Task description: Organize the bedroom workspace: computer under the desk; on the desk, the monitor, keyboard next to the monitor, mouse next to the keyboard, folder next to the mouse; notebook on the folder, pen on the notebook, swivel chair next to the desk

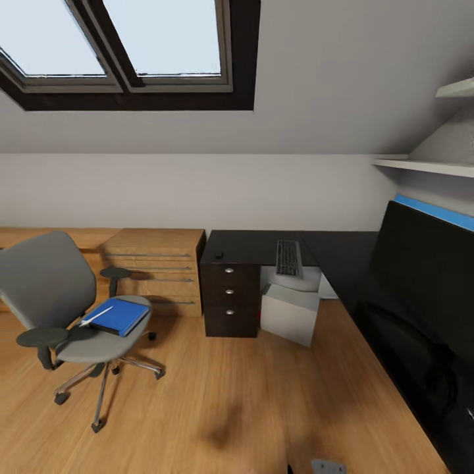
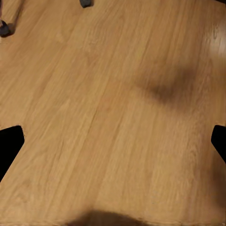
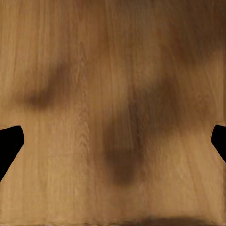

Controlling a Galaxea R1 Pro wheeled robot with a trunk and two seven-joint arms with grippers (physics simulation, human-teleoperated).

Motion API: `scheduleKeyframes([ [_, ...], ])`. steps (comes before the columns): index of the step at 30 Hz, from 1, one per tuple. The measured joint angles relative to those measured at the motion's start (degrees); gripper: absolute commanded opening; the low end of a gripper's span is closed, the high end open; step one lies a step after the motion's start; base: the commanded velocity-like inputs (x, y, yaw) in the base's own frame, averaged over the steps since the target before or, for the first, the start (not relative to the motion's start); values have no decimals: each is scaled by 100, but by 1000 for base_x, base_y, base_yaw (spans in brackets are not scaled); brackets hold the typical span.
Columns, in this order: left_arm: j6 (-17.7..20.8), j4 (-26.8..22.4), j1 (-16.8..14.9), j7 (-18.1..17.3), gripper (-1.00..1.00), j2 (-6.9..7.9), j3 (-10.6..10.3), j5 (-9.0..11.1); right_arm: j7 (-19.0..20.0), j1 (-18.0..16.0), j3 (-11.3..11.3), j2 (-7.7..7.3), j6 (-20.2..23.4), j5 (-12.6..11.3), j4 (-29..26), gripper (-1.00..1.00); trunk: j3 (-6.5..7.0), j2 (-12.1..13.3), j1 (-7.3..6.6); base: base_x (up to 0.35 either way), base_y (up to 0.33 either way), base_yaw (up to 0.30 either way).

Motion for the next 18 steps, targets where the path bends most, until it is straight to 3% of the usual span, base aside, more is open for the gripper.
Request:
scheduleKeyframes([
  [18,4,0,0,0,100,0,0,-2,1,9,0,0,4,-1,1,100,0,0,0,-310,-130,0],
])
